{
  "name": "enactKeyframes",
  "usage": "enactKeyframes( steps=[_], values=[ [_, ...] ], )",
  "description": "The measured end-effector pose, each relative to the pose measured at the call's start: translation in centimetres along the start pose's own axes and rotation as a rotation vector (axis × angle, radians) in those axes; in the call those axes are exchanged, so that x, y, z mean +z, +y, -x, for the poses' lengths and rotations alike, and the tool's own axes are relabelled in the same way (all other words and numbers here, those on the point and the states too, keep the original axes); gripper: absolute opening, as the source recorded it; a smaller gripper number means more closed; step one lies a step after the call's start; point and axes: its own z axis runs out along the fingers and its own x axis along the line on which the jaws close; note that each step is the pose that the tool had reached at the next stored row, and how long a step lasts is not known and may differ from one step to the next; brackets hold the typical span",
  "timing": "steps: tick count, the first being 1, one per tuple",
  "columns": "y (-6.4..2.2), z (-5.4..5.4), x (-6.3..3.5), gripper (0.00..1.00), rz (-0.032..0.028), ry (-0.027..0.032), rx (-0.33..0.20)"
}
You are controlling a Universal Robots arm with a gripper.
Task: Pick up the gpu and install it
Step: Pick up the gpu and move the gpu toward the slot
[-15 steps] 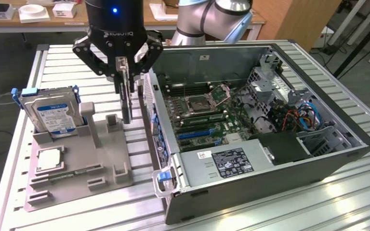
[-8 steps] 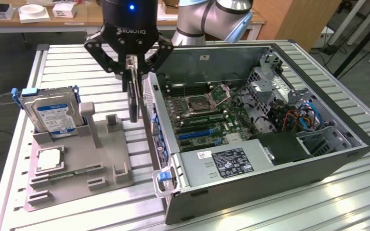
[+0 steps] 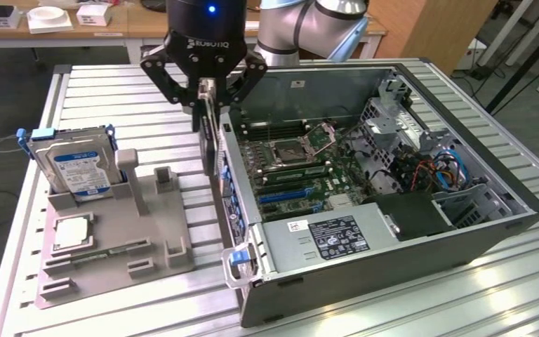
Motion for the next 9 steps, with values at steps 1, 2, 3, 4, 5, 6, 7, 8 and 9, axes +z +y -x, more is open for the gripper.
enactKeyframes(
  steps=[1,2,3,4,5,6,7,8,9],
  values=[
    [0.01,0.2,-0.01,0.29,0.0,0.0,0.0],
    [0.03,0.4,-0.03,0.29,0.0,0.0001,0.0],
    [0.04,0.6,-0.04,0.29,-0.0001,0.0001,0.0],
    [0.05,0.8,-0.06,0.29,0.0,0.0,0.0],
    [0.06,1.0,-0.08,0.29,-0.0001,0.0001,0.0],
    [0.07,1.2,-0.1,0.29,-0.0001,0.0002,0.001],
    [0.08,1.4,-0.12,0.29,-0.0003,0.0004,0.001],
    [0.1,1.6,-0.15,0.29,-0.0005,0.0007,0.001],
    [0.11,1.8,-0.17,0.29,-0.0009,0.001,0.001]
  ],
)
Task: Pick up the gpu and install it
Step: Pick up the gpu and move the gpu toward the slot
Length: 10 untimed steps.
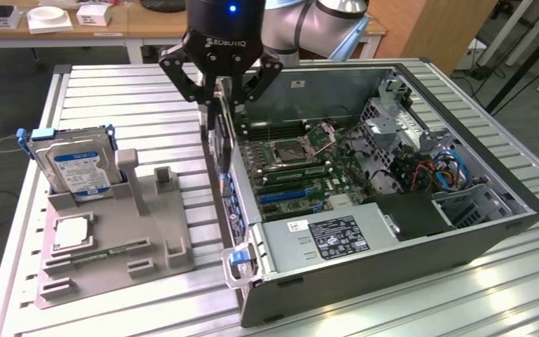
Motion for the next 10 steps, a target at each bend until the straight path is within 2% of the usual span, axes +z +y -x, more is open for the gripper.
enactKeyframes(
  steps=[4,10],
  values=[
    [0.05,0.8,-0.1,0.29,-0.0027,0.0023,0.002],
    [0.12,2.0,-0.28,0.29,-0.0148,0.0107,0.008]
  ],
)
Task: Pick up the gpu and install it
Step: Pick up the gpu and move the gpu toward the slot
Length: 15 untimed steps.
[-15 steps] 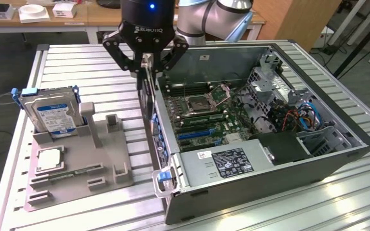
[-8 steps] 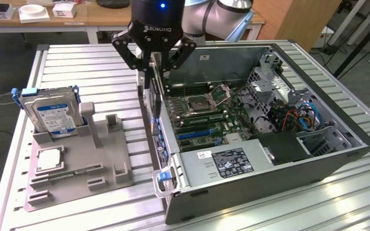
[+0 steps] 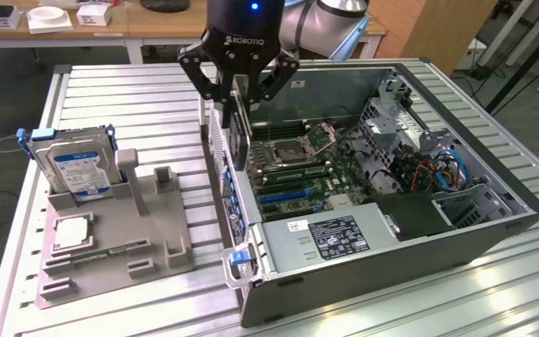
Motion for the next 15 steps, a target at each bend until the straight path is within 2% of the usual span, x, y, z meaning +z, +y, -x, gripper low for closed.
enactKeyframes(
  steps=[15],
  values=[
    [0.4,3.5,-0.43,0.29,-0.0086,0.0016,0.014]
  ],
)
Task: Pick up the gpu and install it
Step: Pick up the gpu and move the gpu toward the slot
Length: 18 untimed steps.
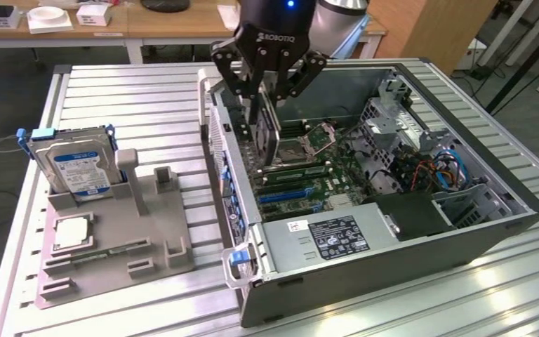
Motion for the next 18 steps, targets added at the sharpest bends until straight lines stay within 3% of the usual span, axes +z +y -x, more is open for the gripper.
enactKeyframes(
  steps=[7,18],
  values=[
    [0.19,1.9,-0.14,0.29,-0.0046,0.0012,0.004],
    [0.46,4.6,-0.31,0.29,-0.0049,0.0025,0.003]
  ],
)
